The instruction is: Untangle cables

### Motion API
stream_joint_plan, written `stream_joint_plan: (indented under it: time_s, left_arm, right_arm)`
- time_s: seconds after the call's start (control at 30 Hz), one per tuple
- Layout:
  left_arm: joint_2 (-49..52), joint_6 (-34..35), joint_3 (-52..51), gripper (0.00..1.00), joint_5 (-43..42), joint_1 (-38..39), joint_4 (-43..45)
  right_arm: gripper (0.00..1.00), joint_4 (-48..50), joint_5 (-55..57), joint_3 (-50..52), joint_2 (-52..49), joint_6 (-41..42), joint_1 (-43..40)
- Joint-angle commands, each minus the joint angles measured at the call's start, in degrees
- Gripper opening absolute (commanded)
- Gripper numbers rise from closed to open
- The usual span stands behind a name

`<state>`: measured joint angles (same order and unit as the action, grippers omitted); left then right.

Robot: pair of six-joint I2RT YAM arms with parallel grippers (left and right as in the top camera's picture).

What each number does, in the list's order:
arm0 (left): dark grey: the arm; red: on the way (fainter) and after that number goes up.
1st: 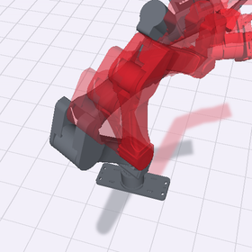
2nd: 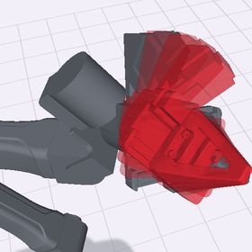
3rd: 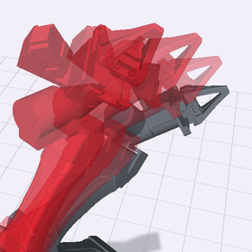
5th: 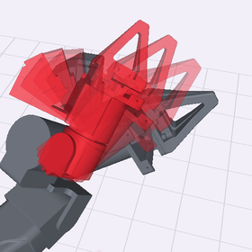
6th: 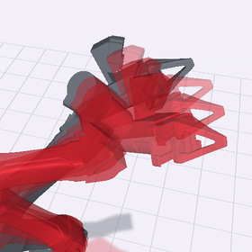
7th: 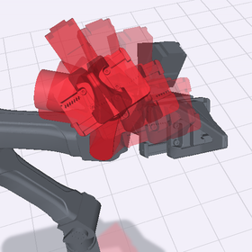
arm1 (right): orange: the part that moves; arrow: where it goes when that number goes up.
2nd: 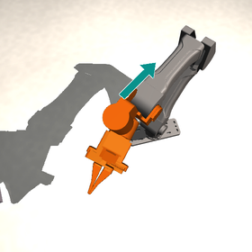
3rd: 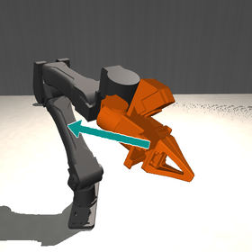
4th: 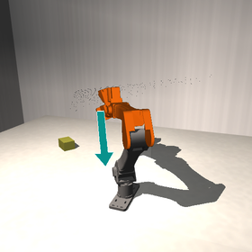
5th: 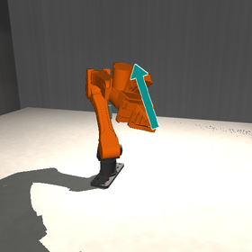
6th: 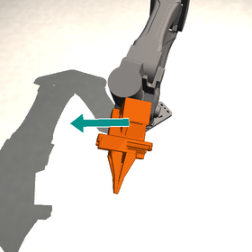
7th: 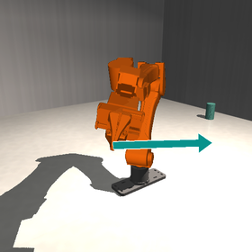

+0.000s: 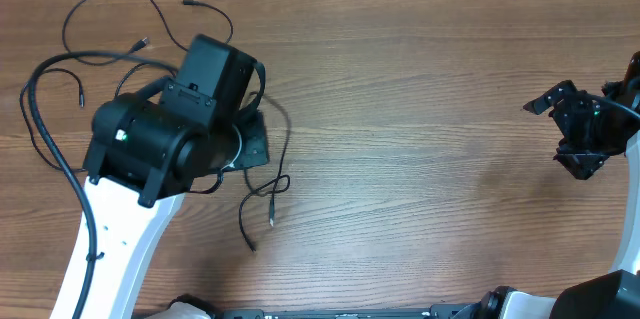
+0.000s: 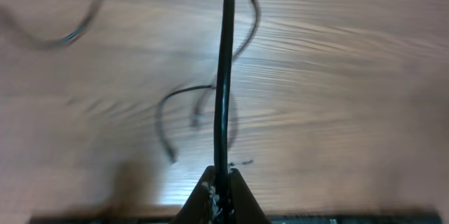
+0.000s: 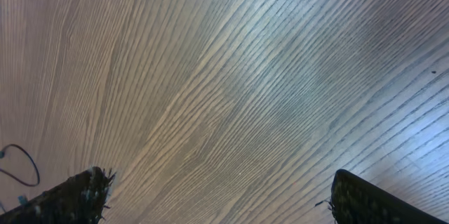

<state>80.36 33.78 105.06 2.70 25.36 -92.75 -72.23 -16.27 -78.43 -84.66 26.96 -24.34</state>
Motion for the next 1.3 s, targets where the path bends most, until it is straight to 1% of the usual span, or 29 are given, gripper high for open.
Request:
stream_joint_plan:
  time_s: [0.0, 0.07, 0.1, 0.17, 0.3, 0.37, 0.43, 0.57, 0.63, 0.77, 0.9, 1.17, 1.27]
  left_arm:
    - [-0.96, 13.49, -2.75, 0.05, 10.34, -0.28, -1.07]
    - [-0.96, 14.78, -3.85, 0.04, 10.36, -0.28, -1.09]
    - [-0.96, 16.57, -4.57, 0.04, 10.34, -0.28, -1.09]
    - [-0.96, 21.86, -6.03, 0.04, 10.43, -0.35, -1.11]
    - [-0.98, 35.15, -9.16, 0.05, 11.43, -2.32, -0.96]
    - [-0.98, 39.87, -10.88, 0.04, 11.43, -3.65, -0.46]
    - [-0.98, 42.82, -13.18, 0.05, 11.21, -4.96, 0.72]
    - [-0.98, 45.16, -17.55, 0.04, 11.39, -7.48, 3.17]
    - [-0.98, 45.55, -19.47, 0.04, 10.54, -12.63, 4.52]
    - [-0.98, 45.51, -19.47, 0.05, 9.70, -19.65, 2.51]
    - [-0.98, 45.55, -19.52, 0.04, 13.11, -25.88, -1.01]
    - [-0.98, 45.59, -19.76, 0.04, 17.07, -35.82, -1.51]
    - [-0.98, 47.89, -21.38, 0.04, 19.61, -40.02, -0.92]
  right_arm:
    - [1.00, 0.13, 0.17, -1.03, 0.42, -0.26, -0.07]
    - [1.00, 0.13, 0.17, -1.03, 0.42, -0.26, -0.07]
    - [1.00, 0.13, 0.17, -1.03, 0.42, -0.26, -0.07]
    - [1.00, 0.13, 0.17, -1.03, 0.42, -0.24, -0.07]
    - [1.00, 0.13, 0.17, -1.03, 0.42, -0.24, -0.07]
    - [1.00, 0.13, 0.17, -1.03, 0.42, -0.26, -0.07]
    - [1.00, 0.13, 0.17, -1.03, 0.42, -0.26, -0.07]
    - [1.00, 0.13, 0.17, -1.03, 0.42, -0.26, -0.07]
    - [1.00, 0.13, 0.17, -1.03, 0.42, -0.24, -0.07]
    - [1.00, 0.13, 0.17, -1.03, 0.42, -0.26, -0.07]
    - [1.00, 0.13, 0.17, -1.03, 0.42, -0.24, -0.07]
    - [1.00, 0.13, 0.17, -1.03, 0.42, -0.26, -0.07]
    - [1.00, 0.13, 0.17, -1.03, 0.42, -0.26, -0.07]
